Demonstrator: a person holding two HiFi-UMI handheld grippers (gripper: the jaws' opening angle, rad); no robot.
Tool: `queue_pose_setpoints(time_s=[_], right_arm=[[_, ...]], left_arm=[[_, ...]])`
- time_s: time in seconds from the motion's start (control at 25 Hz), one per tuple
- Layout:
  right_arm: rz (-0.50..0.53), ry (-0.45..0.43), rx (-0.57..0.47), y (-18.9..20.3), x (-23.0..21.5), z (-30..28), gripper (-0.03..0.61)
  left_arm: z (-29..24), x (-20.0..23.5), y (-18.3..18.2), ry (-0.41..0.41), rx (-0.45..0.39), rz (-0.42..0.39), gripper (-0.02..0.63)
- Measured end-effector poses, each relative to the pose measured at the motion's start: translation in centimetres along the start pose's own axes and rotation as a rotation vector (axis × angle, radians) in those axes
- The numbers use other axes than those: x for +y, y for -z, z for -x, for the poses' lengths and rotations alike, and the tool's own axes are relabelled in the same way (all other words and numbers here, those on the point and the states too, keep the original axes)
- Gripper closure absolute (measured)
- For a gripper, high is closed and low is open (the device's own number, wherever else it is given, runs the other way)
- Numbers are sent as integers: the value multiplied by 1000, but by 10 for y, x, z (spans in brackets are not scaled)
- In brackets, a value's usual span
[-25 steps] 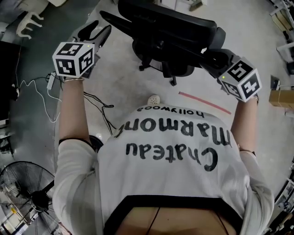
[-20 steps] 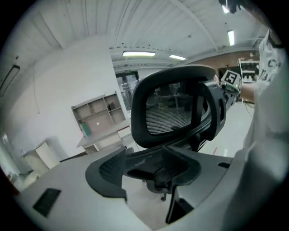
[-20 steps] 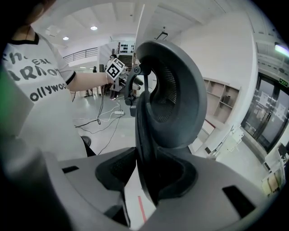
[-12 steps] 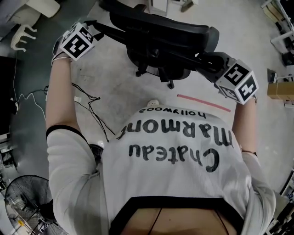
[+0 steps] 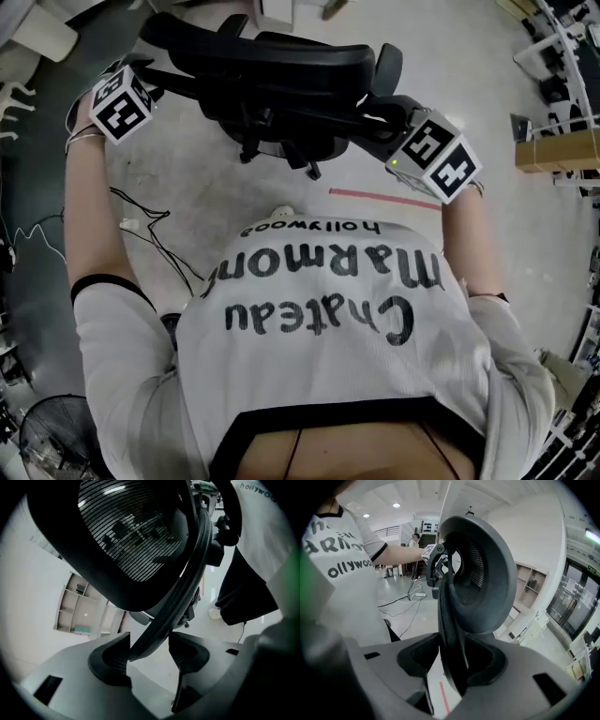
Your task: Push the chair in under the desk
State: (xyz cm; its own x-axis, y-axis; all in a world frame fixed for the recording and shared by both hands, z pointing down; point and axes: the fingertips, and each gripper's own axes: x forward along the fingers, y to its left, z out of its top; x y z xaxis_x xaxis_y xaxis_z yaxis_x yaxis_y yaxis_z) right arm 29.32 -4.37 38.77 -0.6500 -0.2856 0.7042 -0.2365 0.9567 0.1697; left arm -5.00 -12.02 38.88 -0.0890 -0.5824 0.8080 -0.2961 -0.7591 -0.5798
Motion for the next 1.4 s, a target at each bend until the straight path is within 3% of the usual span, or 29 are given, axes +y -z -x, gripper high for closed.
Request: queue_pose_setpoints(time_s=[0.24, 0.44, 0.8, 0.96, 1.4], right_arm=[[19, 24, 4, 0, 1, -4, 383], [97, 39, 20, 3, -1, -8, 388], [123, -71, 55, 5, -5, -21, 388], [236, -4, 144, 17, -8, -41, 419], [247, -47, 158, 19, -13, -42, 420]], left_arm=[[-3, -1, 0, 19, 48, 38, 353], [1, -4, 1, 10, 16, 77, 351], [7, -10, 6, -18, 8, 125, 351], [7, -12, 6, -28, -3, 148, 351], [13, -18, 7, -30, -56, 177, 350]])
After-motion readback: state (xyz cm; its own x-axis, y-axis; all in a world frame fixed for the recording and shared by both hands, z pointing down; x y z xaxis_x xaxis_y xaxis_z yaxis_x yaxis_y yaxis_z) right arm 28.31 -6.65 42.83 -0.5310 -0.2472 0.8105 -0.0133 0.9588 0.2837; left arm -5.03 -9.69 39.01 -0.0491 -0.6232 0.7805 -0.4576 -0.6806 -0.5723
